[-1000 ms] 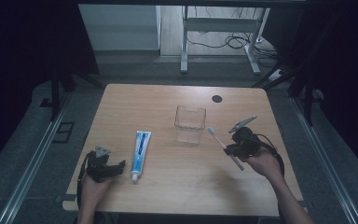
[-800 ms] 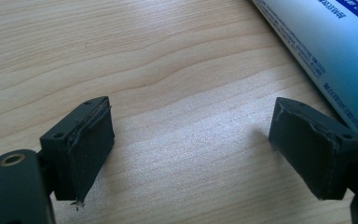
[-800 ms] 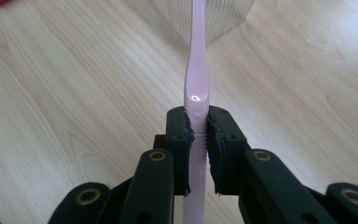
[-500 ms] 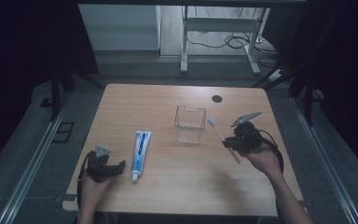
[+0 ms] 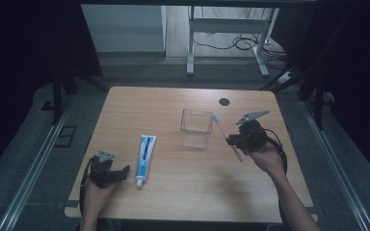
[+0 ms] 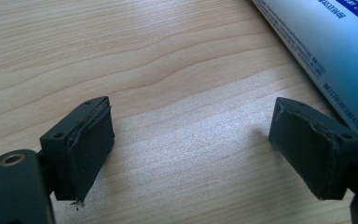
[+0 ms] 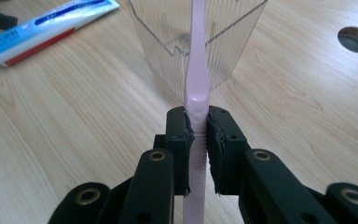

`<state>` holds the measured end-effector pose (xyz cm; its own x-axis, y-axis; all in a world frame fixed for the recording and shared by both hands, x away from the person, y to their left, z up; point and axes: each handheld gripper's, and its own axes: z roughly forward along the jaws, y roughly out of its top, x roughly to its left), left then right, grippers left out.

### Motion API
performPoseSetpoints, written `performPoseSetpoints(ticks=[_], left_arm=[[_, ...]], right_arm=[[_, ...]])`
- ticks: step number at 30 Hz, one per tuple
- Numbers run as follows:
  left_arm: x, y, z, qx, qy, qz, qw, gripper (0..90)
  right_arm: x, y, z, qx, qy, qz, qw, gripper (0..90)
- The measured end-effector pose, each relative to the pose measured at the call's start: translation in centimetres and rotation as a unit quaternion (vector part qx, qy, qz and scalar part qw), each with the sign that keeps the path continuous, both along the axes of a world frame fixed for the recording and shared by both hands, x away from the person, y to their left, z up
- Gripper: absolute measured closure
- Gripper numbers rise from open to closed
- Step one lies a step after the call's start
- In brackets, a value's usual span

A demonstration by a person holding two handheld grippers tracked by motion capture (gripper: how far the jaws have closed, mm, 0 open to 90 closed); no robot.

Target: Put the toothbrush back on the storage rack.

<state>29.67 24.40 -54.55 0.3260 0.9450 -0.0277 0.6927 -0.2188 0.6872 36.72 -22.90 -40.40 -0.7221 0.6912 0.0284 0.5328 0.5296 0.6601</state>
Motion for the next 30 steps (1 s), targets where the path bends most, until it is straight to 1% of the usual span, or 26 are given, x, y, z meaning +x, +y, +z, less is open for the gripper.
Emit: performPoseSetpoints(ticks=[11,19,25,30], left_arm=[[0.0,0.0,0.0,0.0,0.0,0.0,1.0,13.9],[0.0,0.0,0.0,0.001,0.001,-0.001,1.0,14.0],[0.0,0.0,0.0,0.002,0.001,-0.001,1.0,13.9],[0.0,0.0,0.0,0.001,0.001,-0.001,1.0,14.0]], right_arm=[[0.9,0.8,0.8,0.021,-0.026,-0.002,0.9994,79.1],[1.7,1.5,1.2,0.033,-0.037,-0.003,0.9988,79.2],[2.4,2.1,1.5,0.047,-0.044,-0.005,0.9979,79.2],[2.9,2.7,1.7,0.052,-0.052,-0.005,0.9973,79.2]])
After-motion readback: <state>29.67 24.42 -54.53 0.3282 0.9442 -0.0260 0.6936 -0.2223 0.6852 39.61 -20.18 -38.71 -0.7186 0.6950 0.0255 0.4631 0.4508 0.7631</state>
